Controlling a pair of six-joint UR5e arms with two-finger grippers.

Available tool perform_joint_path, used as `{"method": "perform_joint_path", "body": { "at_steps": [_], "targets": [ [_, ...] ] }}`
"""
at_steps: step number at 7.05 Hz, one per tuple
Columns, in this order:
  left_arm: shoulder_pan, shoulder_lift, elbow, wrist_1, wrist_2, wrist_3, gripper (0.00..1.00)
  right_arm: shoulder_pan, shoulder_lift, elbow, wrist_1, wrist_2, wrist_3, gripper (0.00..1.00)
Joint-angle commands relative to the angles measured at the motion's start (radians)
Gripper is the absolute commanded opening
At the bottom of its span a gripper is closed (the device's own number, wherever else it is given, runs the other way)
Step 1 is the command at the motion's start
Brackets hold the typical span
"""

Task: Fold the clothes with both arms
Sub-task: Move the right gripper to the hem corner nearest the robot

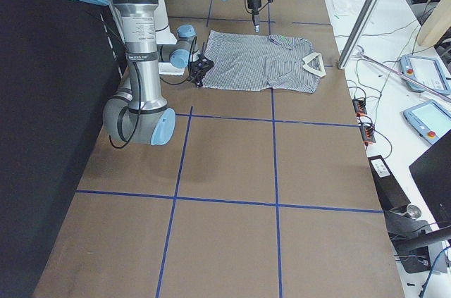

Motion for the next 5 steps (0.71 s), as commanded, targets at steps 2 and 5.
{"method": "perform_joint_path", "body": {
  "at_steps": [2,5],
  "targets": [
    [0.003,0.085,-0.120,0.006,0.023,-0.097,0.76,-0.001,0.000,0.026,0.000,0.005,-0.001,0.00],
    [0.245,0.283,-0.377,0.126,0.295,-0.281,0.75,0.002,-0.002,0.054,-0.001,0.007,-0.003,0.00]
  ]
}}
